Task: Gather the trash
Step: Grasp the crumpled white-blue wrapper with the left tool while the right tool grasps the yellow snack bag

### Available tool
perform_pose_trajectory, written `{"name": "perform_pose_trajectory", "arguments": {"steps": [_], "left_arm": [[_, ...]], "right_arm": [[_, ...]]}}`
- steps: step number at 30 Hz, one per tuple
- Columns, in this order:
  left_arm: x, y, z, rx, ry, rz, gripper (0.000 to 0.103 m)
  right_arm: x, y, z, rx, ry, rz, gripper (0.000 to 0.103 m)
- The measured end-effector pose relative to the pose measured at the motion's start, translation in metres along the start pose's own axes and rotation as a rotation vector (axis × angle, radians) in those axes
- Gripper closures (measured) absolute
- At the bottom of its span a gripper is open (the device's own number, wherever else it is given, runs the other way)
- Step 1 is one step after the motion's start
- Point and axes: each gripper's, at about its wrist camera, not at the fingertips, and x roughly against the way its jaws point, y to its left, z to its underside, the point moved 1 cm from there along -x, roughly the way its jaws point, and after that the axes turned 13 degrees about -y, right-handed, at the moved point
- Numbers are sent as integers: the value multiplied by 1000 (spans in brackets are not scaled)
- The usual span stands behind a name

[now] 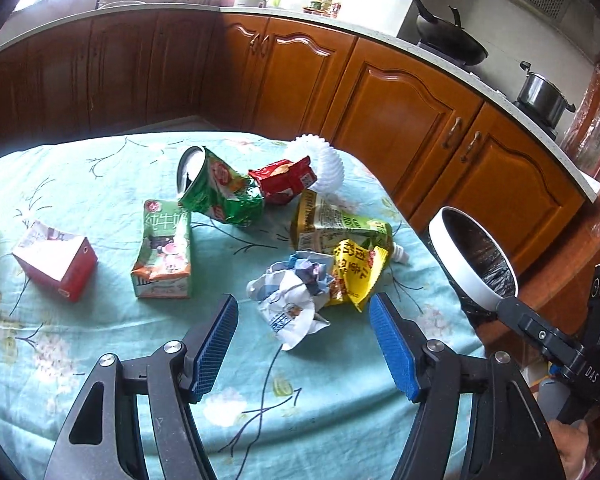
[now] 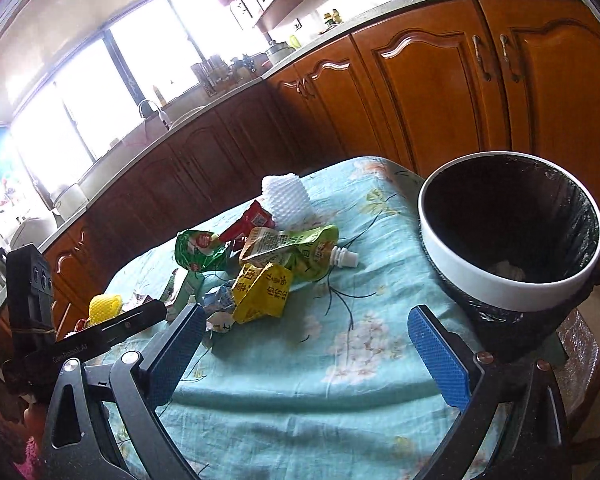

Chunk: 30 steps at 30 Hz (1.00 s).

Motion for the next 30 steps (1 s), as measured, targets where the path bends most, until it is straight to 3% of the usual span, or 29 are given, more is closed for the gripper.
{"name": "perform_pose_trajectory", "arguments": {"steps": [8, 11, 13, 14, 20, 22, 24, 26, 27, 30], "left_arm": [[-19, 15, -3, 10, 45, -5, 36], [-32, 17, -3, 2, 66, -6, 37], [-40, 18, -4, 8, 80, 3, 37], [-44, 18, -4, 7, 86, 5, 38], [-71, 19, -1, 8, 134, 28, 59], [-77, 19, 0, 9, 139, 36, 65], [-78, 18, 0, 1, 135, 42, 69], [-78, 18, 0, 1, 131, 46, 82], [-77, 18, 0, 4, 132, 47, 84], [-71, 16, 0, 1, 119, 47, 95]], "right_arm": [[-39, 18, 5, -50, 102, -76, 5], [-54, 22, 5, -57, 118, -87, 16], [-68, 22, 5, -74, 144, -89, 31], [-75, 21, 5, -83, 154, -90, 34], [-108, 13, 10, -129, 213, -84, 53], [-113, 11, 14, -139, 228, -87, 70], [-113, 10, 16, -152, 227, -112, 80], [-107, 13, 15, -124, 208, -111, 91], [-102, 15, 13, -106, 196, -111, 100], [-92, 18, 9, -77, 176, -108, 101]]}}
